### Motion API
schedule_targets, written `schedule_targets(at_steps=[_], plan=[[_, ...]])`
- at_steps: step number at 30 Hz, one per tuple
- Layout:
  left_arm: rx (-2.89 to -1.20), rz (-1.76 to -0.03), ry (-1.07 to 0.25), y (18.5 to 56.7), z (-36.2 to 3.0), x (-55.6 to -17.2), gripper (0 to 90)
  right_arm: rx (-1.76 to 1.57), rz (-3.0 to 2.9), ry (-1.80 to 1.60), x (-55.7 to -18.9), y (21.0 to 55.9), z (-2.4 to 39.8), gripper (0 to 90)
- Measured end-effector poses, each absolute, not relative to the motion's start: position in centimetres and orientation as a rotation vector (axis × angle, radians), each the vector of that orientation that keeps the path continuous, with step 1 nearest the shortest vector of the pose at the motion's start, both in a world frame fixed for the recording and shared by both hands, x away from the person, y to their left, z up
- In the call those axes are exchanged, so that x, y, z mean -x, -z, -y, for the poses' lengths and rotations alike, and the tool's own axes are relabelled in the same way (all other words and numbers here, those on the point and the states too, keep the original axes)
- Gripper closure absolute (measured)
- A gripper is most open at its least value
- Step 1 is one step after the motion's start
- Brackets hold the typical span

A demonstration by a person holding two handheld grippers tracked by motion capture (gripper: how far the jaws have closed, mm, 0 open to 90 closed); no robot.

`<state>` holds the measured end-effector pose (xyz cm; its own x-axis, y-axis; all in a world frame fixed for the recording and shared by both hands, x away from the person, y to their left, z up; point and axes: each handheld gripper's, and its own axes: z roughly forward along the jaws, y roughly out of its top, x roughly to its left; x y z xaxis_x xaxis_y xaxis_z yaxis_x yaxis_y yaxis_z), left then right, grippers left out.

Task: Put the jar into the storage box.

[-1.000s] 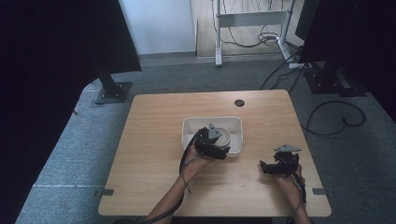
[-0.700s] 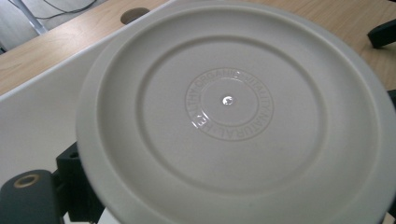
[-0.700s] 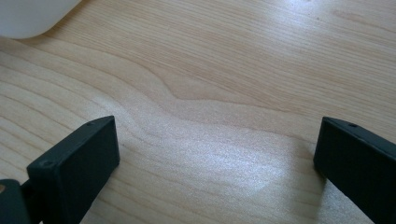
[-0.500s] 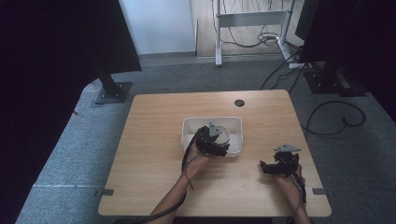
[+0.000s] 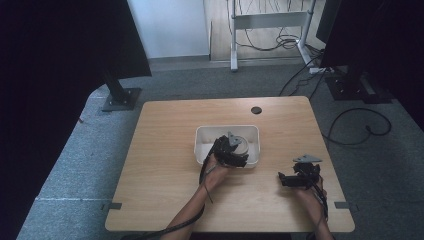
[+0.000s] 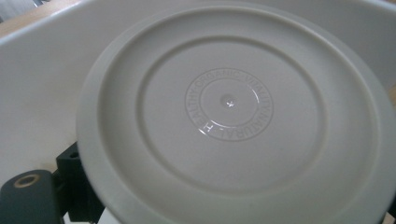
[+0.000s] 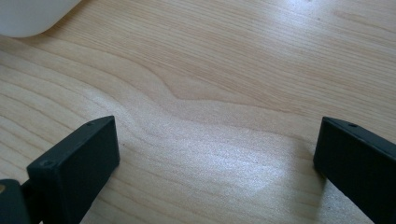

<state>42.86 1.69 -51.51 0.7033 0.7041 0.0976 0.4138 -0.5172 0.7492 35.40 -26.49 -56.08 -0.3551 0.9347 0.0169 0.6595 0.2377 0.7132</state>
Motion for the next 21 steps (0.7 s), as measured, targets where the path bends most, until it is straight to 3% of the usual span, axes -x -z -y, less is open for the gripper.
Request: schedule_targets(at_steps=[21], plan=[[-2.170,-0.932,-0.419,52.09,-1.71,-43.69,6.8,-1.459,-2.105,-0.896,-35.40,56.07,26.49,0.0]])
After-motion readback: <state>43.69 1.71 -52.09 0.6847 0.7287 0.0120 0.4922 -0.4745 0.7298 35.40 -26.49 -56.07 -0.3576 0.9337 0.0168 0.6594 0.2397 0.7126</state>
